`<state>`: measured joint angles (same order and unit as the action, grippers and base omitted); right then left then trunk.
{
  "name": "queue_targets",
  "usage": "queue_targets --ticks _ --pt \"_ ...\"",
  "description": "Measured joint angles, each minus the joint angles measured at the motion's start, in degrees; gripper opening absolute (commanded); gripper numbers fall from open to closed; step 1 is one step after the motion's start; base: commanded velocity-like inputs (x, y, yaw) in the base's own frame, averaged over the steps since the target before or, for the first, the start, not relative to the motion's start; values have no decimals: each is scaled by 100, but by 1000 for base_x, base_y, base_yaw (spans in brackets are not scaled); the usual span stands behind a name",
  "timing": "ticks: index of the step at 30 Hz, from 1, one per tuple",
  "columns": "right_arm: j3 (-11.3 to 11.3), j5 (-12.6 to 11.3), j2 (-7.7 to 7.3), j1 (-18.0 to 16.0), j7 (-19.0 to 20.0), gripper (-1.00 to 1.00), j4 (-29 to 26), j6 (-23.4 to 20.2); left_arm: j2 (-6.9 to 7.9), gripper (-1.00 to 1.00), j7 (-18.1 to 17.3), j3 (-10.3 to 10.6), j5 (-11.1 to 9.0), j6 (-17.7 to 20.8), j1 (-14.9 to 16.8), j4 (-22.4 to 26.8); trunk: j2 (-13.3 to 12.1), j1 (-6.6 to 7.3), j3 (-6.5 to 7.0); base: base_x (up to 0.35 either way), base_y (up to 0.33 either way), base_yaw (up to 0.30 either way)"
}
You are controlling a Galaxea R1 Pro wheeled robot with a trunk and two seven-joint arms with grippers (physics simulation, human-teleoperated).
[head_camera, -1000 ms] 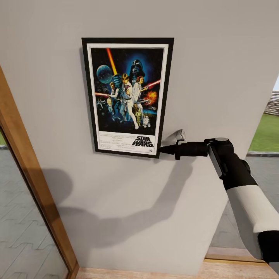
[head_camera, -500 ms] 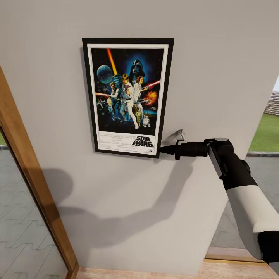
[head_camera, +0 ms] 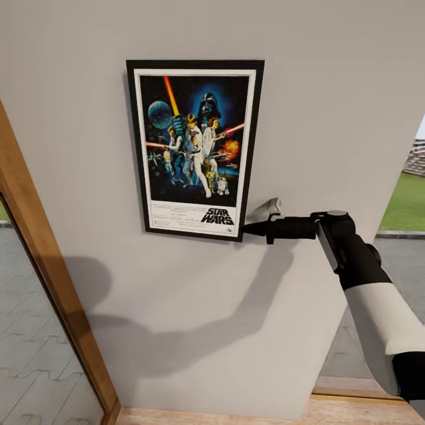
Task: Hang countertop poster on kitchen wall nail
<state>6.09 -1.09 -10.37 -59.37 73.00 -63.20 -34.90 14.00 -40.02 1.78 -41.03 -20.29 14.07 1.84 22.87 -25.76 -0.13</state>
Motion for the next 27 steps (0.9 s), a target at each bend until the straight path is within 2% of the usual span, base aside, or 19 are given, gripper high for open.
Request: queue_targets --ticks 18,19,20,22,27 --pt "-8 10 4 7 -16 -100 45 -16 14 100 0 3 5 0 -4 0 0 0 0 0 0 0" --pt "92 151 -267 -411 554 -100 230 21 14 100 1 5 5 0 -4 0 -10 -3 3 0 0 0" --pt "25 55 -130 -247 327 -100 146 33 14 100 1 4 4 0 -4 0 -11 -8 2 0 0 0" --pt "14 137 -190 -286 481 -100 50 -57 14 100 1 6 5 0 -3 -1 -10 -28 1 0 0 0" --pt "14 137 -190 -282 474 -100 38 -64 14 100 1 6 6 0 -3 -1 -10 -29 1 0 0 0"
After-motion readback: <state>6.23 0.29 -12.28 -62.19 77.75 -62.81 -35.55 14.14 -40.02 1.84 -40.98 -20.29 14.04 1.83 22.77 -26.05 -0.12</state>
